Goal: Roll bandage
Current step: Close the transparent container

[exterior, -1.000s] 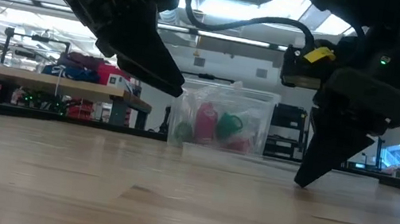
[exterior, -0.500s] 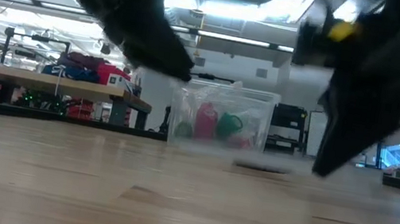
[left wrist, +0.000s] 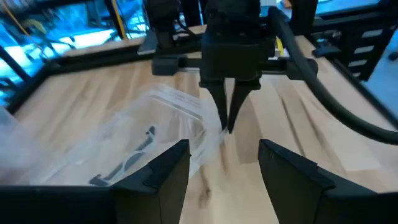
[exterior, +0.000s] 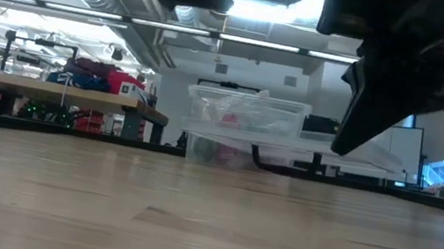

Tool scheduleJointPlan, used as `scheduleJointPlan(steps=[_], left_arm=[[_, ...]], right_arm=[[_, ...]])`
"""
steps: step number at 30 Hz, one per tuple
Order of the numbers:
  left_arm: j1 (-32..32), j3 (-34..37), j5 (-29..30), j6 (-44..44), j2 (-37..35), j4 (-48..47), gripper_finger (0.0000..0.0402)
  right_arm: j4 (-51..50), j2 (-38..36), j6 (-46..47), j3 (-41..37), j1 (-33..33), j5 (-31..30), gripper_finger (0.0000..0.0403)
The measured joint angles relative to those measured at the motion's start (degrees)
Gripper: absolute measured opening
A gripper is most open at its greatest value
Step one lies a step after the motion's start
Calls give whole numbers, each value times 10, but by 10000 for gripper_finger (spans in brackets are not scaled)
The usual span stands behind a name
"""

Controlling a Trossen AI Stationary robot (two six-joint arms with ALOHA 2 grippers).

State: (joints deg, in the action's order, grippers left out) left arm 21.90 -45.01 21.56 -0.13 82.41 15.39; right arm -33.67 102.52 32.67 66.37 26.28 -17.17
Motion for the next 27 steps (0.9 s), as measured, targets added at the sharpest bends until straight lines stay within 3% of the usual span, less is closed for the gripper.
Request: scheduleJointPlan(steps=[10,20,23,27], left_arm=[[32,0,96,43,-33,-19,182],[37,6,141,-151,-37,-102,182],[46,25,148,-179,-37,-85,182],[63,72,189,-195,-37,12,182]], right_arm=[[-10,-52,-2,0,0,-25,1],[-11,-119,-29,1,0,-45,1],[-6,-140,-42,1,0,-55,1],[8,-163,-63,1,0,-63,1]])
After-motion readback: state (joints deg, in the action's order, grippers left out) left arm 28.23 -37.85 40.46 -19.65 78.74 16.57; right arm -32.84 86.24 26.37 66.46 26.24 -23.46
